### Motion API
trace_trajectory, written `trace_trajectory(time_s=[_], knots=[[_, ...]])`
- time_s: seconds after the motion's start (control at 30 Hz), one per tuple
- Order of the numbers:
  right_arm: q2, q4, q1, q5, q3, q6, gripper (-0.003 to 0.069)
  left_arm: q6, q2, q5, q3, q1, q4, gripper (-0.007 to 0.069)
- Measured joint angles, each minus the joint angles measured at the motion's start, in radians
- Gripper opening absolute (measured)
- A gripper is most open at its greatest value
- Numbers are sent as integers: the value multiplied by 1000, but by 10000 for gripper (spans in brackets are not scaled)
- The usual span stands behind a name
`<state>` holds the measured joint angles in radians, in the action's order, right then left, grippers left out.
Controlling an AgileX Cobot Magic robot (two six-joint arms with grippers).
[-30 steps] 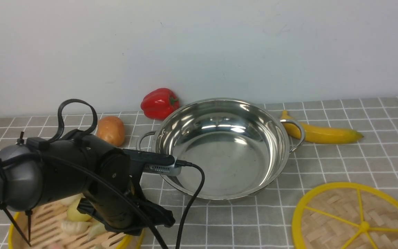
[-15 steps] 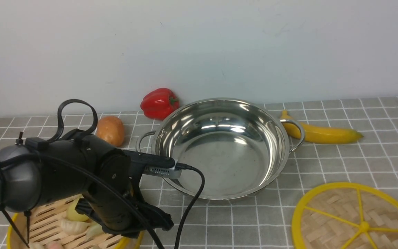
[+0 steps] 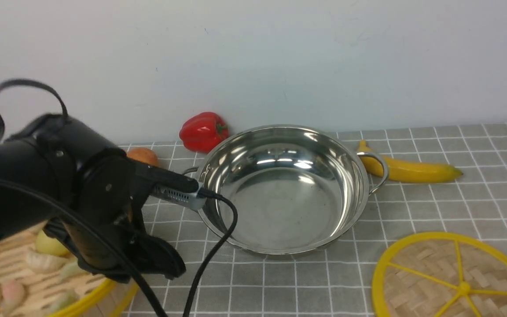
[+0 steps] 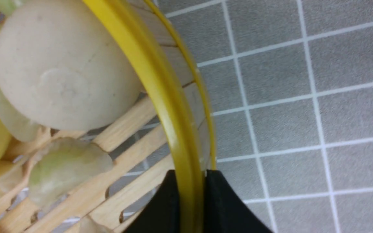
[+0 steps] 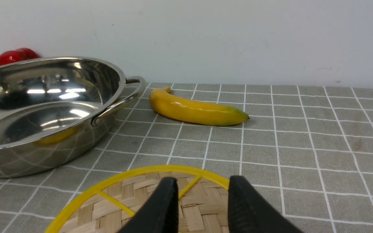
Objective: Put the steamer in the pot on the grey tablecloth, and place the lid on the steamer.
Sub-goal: 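Place the bamboo steamer basket with dumplings into the steel pot with the left gripper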
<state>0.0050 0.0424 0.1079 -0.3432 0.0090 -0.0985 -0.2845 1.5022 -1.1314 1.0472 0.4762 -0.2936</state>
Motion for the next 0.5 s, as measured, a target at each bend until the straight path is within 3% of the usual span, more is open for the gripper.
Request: trace_trajectory(time_s=[0.3,0.5], knots=[[0,0,0,0,0,0,240,184,0,-77,222,0,-5,64],[0,0,0,0,0,0,240,362,0,-98,362,0,93,64]])
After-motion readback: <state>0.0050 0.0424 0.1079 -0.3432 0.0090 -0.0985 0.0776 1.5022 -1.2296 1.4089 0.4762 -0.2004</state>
